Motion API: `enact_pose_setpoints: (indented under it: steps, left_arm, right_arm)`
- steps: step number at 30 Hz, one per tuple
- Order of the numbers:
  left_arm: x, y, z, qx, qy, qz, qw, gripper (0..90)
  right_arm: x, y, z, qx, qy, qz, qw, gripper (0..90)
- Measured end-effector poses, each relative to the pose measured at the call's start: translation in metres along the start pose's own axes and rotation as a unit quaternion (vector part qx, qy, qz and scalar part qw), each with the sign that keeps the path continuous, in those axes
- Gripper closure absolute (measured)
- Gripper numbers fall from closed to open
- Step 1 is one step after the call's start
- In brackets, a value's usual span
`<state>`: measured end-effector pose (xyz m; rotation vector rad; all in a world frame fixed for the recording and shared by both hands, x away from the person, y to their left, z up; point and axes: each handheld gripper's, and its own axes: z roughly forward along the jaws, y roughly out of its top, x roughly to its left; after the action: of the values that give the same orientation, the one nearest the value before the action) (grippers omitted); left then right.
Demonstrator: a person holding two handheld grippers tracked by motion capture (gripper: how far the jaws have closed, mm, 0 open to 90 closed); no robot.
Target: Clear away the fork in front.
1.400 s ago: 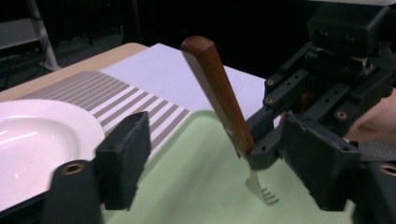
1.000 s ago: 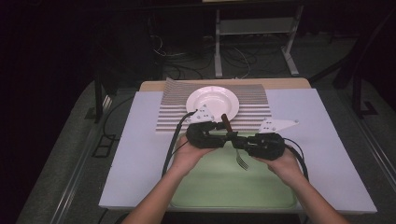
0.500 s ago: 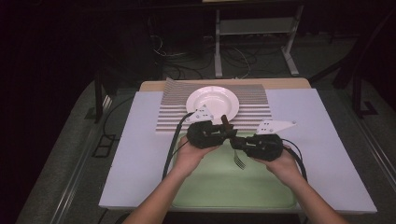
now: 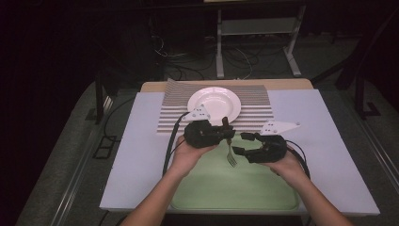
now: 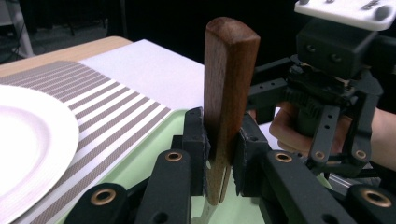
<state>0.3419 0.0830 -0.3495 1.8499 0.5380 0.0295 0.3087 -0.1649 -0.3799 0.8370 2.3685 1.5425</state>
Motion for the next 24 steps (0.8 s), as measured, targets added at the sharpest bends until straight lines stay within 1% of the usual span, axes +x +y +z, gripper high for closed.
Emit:
enact_pose_setpoints:
  steps: [1,2,3,4,5,7,9,11,14,17,24]
  left_arm:
    - [0.002,0.0,-0.002,0.003,-0.004,0.001,1.0,77.4]
    - [0.002,0.0,-0.003,0.005,-0.004,0.002,1.0,77.5]
    - [0.003,0.0,-0.004,0.006,-0.004,0.002,1.0,77.6]
    - [0.004,0.0,-0.005,0.006,-0.004,0.004,1.0,77.7]
    - [0.004,0.0,-0.007,0.006,0.0,0.007,1.0,77.7]
    - [0.006,0.0,-0.011,0.004,-0.003,0.009,0.9999,77.8]
    - [0.008,0.0,-0.015,0.002,-0.005,0.01,0.9999,77.7]
    - [0.01,0.0,-0.02,0.002,-0.006,0.008,0.9999,77.7]
    - [0.013,0.0,-0.026,0.0,-0.008,0.007,0.9999,77.7]
    - [0.016,0.0,-0.032,0.0,-0.013,0.005,0.9999,77.7]
    - [0.02,-0.002,-0.049,0.0,-0.016,0.007,0.9999,77.7]
  right_arm:
    - [-0.001,-0.001,0.0,0.002,-0.002,0.004,1.0,27.8]
    - [-0.003,-0.003,-0.001,0.009,-0.016,0.006,0.9998,25.4]
    - [-0.004,-0.004,-0.002,0.012,-0.026,0.002,0.9996,24.1]
    - [-0.006,-0.006,-0.003,0.011,-0.032,0.0,0.9994,20.6]
    - [-0.008,-0.008,-0.004,0.011,-0.033,0.0,0.9994,18.0]
    - [-0.011,-0.012,-0.007,0.013,-0.042,0.003,0.999,13.6]
    - [-0.014,-0.017,-0.011,0.013,-0.06,0.001,0.9981,12.7]
    - [-0.017,-0.022,-0.016,0.008,-0.064,-0.001,0.9979,10.6]
    - [-0.021,-0.03,-0.026,0.012,-0.074,-0.001,0.9972,7.5]
    - [-0.024,-0.038,-0.035,0.014,-0.081,0.009,0.9966,6.1]
    - [-0.031,-0.059,-0.059,0.01,-0.104,0.024,0.9942,4.2]
